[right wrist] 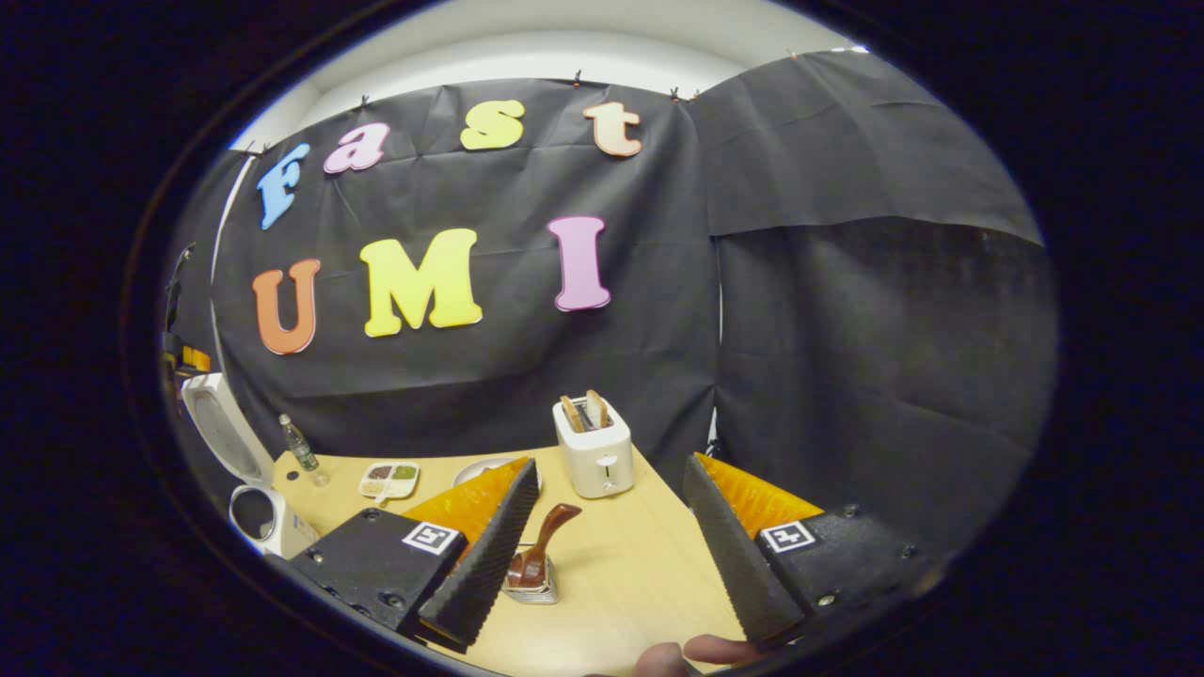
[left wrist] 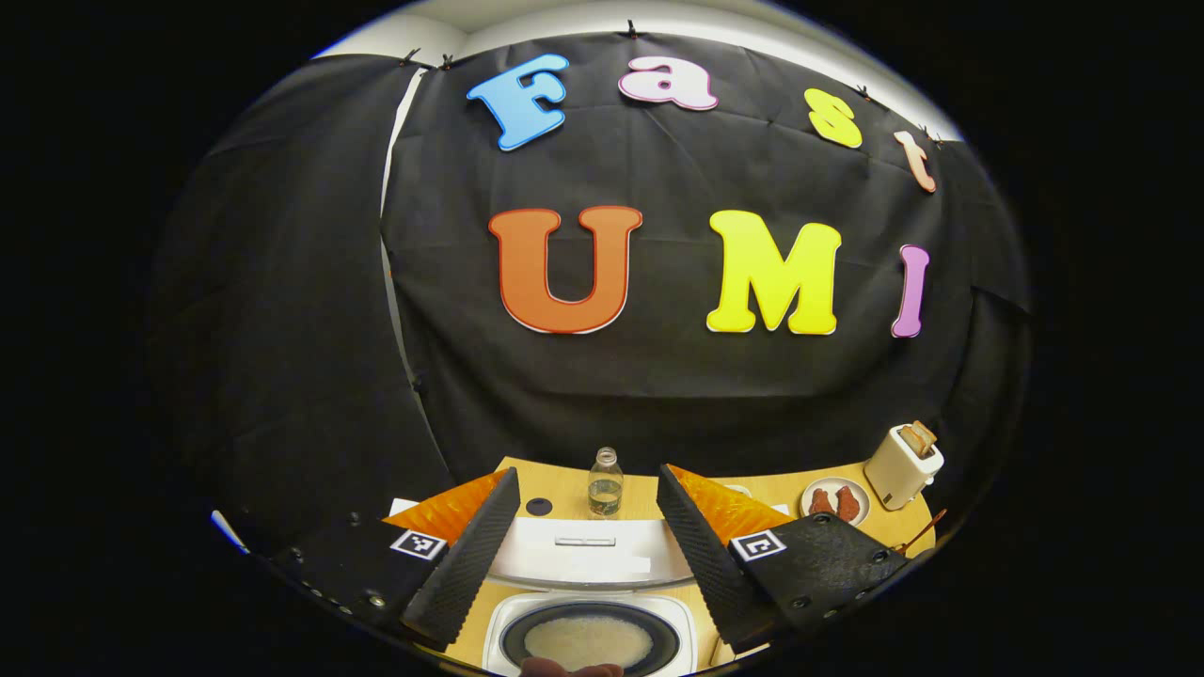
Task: Close the left gripper, press the button to open the rice cooker; take a wooden spoon from the chopstick holder with the right hand, scoop a spoonful of rice and pour it into the rice cooker, then put the wooden spoon back into the chopstick holder.
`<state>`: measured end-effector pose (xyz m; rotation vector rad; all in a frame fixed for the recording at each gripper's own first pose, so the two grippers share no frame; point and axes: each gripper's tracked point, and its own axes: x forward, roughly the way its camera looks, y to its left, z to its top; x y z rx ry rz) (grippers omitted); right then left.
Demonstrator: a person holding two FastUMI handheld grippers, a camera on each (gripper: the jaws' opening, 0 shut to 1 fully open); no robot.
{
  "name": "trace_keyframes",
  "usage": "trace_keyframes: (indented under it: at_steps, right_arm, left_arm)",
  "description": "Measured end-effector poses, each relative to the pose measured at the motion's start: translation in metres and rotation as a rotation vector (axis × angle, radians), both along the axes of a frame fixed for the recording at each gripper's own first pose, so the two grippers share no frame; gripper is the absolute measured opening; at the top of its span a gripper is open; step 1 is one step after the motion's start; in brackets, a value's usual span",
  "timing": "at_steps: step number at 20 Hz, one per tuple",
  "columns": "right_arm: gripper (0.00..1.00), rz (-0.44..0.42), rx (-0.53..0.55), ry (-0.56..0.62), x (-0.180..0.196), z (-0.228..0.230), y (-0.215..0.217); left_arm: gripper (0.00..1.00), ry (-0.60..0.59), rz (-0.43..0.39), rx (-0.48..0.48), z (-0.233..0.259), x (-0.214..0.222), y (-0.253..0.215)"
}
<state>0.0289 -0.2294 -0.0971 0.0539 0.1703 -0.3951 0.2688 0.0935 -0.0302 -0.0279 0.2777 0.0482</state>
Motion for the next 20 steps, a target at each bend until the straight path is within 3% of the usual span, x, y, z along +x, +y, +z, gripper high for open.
trace_keyframes:
  at_steps: [2,6,7,13,15,16,20]
  right_arm:
    - [0.96,0.004,0.006,0.005,0.004,-0.002,0.005]
    - [1.00,0.057,0.006,0.011,0.019,-0.001,0.023]
    - [0.96,0.084,0.000,0.009,0.024,0.003,0.032]
    - [1.00,0.202,0.016,0.023,0.043,-0.005,0.069]
    - [0.96,0.241,0.022,0.039,0.046,-0.012,0.081]
    - [1.00,0.255,0.030,0.041,0.046,-0.013,0.086]
    - [0.96,0.302,0.051,0.049,0.042,-0.020,0.100]
  left_arm:
    - [0.95,0.021,-0.001,0.004,-0.004,-0.001,-0.001]
    - [0.97,0.088,-0.012,-0.005,-0.012,-0.020,-0.003]
    - [0.98,0.108,-0.017,-0.014,-0.014,-0.029,-0.003]
    - [0.96,0.230,-0.033,-0.044,-0.047,-0.106,-0.013]
    - [0.96,0.268,-0.024,-0.082,-0.066,-0.130,-0.016]
    - [0.96,0.292,-0.020,-0.092,-0.080,-0.142,-0.017]
    - [0.96,0.405,-0.027,-0.080,-0.130,-0.177,-0.020]
